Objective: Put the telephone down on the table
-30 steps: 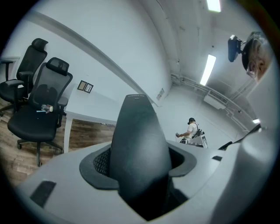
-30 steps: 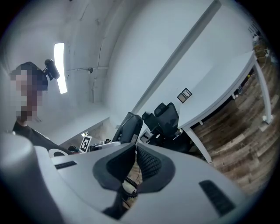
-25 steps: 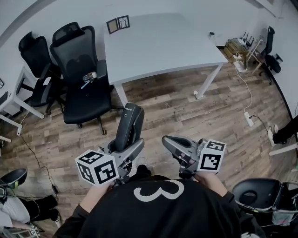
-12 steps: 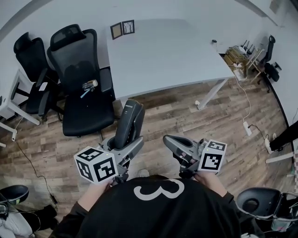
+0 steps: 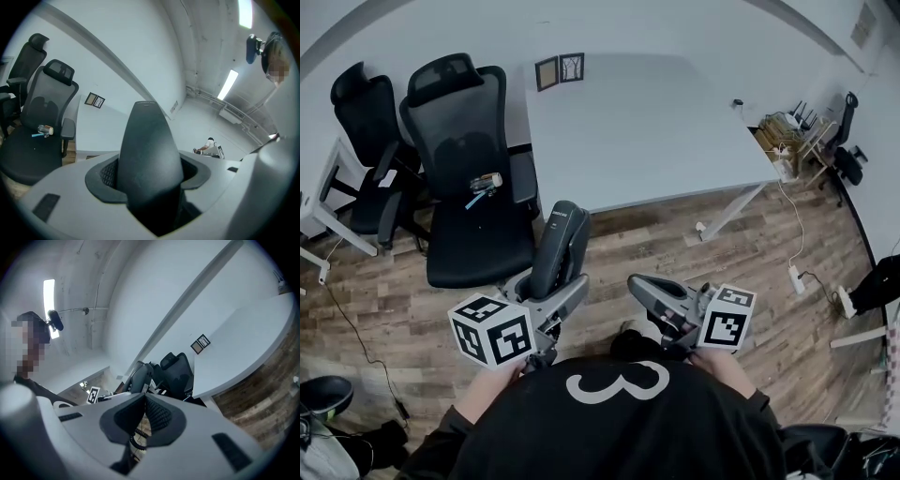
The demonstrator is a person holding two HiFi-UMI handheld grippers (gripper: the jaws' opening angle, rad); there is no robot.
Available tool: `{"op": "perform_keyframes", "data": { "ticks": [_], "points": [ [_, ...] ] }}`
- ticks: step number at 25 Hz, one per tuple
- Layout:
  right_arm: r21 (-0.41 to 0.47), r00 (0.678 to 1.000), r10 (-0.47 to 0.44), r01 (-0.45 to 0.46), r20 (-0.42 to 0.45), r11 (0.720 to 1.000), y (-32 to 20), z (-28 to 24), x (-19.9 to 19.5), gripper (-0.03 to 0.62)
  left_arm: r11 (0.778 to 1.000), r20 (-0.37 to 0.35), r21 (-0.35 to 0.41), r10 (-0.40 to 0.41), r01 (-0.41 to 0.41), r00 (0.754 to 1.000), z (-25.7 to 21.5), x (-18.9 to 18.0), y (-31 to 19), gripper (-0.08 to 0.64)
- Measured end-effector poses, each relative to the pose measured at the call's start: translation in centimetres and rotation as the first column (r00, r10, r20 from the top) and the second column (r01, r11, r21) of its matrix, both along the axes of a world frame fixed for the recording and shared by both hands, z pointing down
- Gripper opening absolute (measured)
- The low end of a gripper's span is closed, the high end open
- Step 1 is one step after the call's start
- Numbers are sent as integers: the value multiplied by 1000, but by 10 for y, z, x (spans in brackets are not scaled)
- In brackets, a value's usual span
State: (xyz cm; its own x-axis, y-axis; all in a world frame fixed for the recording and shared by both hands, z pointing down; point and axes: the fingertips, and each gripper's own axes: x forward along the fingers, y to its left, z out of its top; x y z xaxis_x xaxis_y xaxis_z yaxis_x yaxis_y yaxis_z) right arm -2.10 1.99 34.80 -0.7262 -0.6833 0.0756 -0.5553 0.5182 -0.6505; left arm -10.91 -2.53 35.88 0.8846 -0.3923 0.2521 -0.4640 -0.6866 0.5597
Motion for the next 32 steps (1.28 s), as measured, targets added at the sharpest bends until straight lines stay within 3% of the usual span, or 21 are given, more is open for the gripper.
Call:
{"op": "perform_keyframes", "data": {
  "ticks": [10,22,32],
  "points": [
    [-38,996,-69,71,52,997,-73,17,27,9,996,35,-32,-79,80,996,15,20,-67,293],
    [-22,987,-144,146,72,989,-209,5,101,9,984,66,-46,-172,175,983,13,87,-186,293],
    [-24,975,-207,209,80,978,-281,3,141,9,966,91,-45,-249,254,964,11,119,-250,293]
  ]
}}
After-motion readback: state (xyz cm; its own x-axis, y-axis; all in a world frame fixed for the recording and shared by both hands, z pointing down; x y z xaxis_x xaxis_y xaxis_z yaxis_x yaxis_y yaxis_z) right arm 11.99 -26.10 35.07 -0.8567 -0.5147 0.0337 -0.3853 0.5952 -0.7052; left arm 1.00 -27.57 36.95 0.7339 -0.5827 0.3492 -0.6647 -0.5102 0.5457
